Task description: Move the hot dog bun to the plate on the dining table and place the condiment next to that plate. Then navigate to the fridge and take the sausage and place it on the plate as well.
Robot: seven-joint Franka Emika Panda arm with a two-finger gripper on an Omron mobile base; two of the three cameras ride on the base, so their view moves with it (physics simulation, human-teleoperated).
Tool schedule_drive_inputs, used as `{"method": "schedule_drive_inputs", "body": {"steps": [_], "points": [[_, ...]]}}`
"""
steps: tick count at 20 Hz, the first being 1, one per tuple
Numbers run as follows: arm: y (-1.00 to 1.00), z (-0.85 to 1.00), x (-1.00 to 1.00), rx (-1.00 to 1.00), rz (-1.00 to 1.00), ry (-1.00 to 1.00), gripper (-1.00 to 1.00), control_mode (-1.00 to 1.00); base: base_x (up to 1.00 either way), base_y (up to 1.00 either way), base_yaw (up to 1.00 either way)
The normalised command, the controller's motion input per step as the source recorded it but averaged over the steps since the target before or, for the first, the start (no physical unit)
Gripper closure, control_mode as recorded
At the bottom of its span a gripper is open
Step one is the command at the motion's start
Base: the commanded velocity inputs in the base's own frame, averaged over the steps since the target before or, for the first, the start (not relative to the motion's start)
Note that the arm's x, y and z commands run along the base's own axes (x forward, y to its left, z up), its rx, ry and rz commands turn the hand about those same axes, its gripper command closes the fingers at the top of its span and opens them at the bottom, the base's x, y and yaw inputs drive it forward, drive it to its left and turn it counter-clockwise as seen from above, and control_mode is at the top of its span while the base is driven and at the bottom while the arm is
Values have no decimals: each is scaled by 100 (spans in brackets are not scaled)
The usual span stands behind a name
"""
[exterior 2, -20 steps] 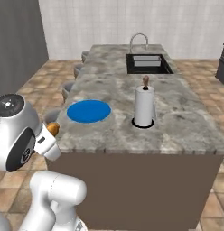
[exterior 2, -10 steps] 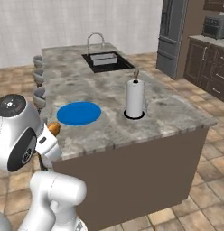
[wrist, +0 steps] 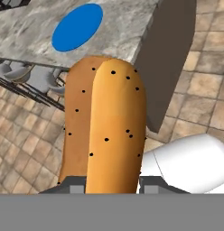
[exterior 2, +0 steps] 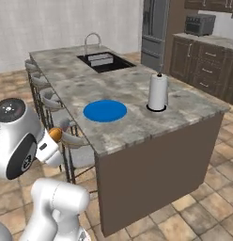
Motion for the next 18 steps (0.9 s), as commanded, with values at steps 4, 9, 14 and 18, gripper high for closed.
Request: {"method": "schedule_drive_inputs", "body": {"steps": [4, 9, 14, 18], "points": [[0, 0, 0, 0, 0, 0, 100, 100, 5, 100, -44], [0, 0, 0, 0, 0, 0, 100, 100, 26, 100, -51], [0, 0, 0, 0, 0, 0, 100, 100, 37, 92, -53], [0, 0, 0, 0, 0, 0, 100, 100, 42, 57, -50]]}}
